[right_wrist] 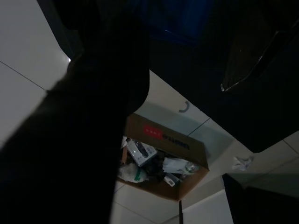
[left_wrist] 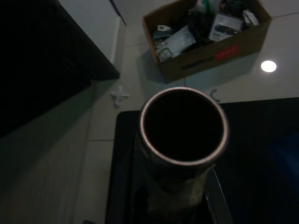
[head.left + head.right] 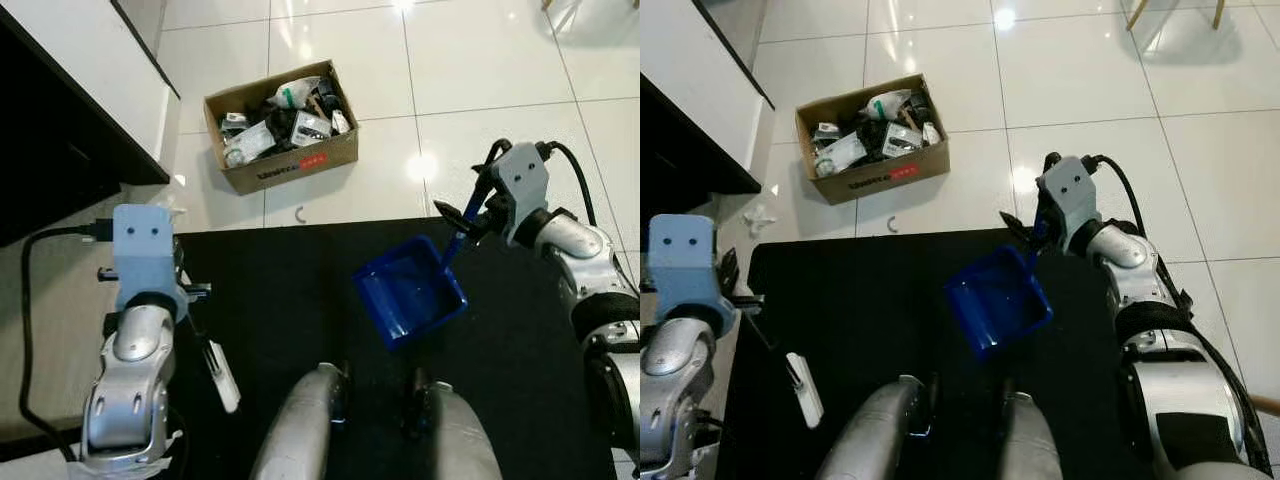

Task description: Sweep floor

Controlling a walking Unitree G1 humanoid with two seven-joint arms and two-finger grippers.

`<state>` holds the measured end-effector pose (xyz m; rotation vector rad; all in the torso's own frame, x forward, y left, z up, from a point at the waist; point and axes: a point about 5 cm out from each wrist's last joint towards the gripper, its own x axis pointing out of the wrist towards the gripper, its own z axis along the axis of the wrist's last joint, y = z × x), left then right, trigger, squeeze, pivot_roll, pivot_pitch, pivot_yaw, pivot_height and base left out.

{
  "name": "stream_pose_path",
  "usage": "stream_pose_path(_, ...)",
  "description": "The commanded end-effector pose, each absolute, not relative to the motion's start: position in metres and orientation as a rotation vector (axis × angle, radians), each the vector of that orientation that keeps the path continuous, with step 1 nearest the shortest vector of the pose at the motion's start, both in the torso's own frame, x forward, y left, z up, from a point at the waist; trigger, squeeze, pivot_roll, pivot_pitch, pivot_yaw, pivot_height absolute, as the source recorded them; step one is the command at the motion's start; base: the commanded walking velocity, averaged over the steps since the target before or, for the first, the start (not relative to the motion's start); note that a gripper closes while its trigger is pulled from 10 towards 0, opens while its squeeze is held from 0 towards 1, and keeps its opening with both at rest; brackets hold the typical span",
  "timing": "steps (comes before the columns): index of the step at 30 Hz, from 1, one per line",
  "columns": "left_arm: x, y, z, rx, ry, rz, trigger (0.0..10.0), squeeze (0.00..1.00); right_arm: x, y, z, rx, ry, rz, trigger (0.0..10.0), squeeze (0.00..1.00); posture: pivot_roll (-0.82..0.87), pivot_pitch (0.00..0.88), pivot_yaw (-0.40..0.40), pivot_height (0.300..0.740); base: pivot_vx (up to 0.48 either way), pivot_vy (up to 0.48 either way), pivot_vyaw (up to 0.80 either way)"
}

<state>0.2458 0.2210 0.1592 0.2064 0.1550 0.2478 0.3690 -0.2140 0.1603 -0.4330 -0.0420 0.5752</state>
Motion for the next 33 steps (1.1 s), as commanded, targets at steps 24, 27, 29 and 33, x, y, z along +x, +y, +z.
stream_pose_path(24,0.254,0.217,0.147,0.179,0.147,0.3,10.0,0.0,0.362,-0.213,0.162,-0.49,-0.049,0.685,0.0,0.0,0.15,0.251,0.009,0.74,0.0,0.0,0.0)
stream_pose_path(27,0.257,0.214,0.146,0.169,0.139,0.303,10.0,0.0,0.362,-0.214,0.162,-0.475,-0.063,0.657,0.0,0.0,0.14,0.242,0.001,0.74,0.0,0.0,0.0)
stream_pose_path(29,0.258,0.214,0.146,0.167,0.136,0.304,10.0,0.0,0.362,-0.215,0.163,-0.467,-0.072,0.637,0.0,0.0,0.14,0.235,-0.004,0.74,0.0,0.0,0.0)
stream_pose_path(33,0.261,0.211,0.143,0.162,0.131,0.302,10.0,0.0,0.368,-0.22,0.173,-0.414,-0.162,0.435,10.0,0.0,0.12,0.197,-0.008,0.74,0.0,0.0,0.0)
